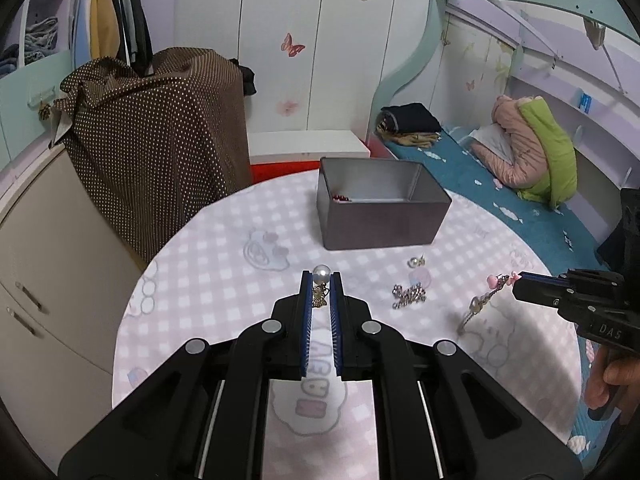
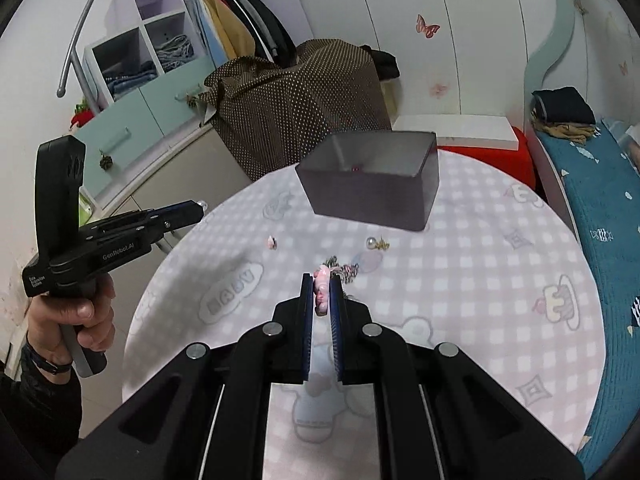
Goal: Organize jewelry
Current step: 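Lift the pink chain charm with the right tool while the left tool holds the pearl charm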
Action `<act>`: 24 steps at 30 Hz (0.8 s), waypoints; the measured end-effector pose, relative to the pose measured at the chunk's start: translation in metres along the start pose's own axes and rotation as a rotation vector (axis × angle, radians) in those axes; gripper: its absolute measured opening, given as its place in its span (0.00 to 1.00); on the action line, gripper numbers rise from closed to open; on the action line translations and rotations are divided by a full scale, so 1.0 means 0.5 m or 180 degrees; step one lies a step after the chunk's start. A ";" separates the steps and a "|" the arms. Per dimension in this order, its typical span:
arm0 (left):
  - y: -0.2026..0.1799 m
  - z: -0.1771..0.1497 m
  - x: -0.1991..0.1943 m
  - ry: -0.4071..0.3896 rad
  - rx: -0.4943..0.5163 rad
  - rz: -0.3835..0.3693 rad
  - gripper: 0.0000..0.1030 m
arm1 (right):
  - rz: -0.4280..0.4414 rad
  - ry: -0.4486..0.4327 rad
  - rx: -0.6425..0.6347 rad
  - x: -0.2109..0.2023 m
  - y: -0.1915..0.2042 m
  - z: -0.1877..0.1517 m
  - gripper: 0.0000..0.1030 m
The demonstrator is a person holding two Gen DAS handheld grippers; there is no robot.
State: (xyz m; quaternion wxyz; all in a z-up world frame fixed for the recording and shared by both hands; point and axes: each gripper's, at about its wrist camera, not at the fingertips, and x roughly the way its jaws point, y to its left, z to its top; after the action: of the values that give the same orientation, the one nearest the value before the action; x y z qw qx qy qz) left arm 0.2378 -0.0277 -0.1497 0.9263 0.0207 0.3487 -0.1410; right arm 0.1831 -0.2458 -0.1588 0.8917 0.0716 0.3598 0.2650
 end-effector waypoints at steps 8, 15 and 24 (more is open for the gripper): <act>-0.013 -0.018 0.008 0.0073 0.0059 -0.0022 0.09 | -0.0730 0.0897 -0.0495 0.103 -0.006 -0.076 0.07; -0.012 -0.023 0.015 0.0087 0.0035 -0.0033 0.09 | -0.0707 0.0881 -0.0508 0.081 -0.003 -0.085 0.08; -0.011 -0.023 0.014 0.0095 0.0030 -0.0029 0.09 | -0.0702 0.0866 -0.0488 0.095 -0.003 -0.082 0.09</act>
State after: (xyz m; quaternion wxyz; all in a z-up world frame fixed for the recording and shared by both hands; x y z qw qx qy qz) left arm 0.2342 -0.0330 -0.1628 0.9203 0.0257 0.3619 -0.1466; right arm 0.1843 -0.2249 -0.2177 0.8613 -0.0729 0.4615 0.1994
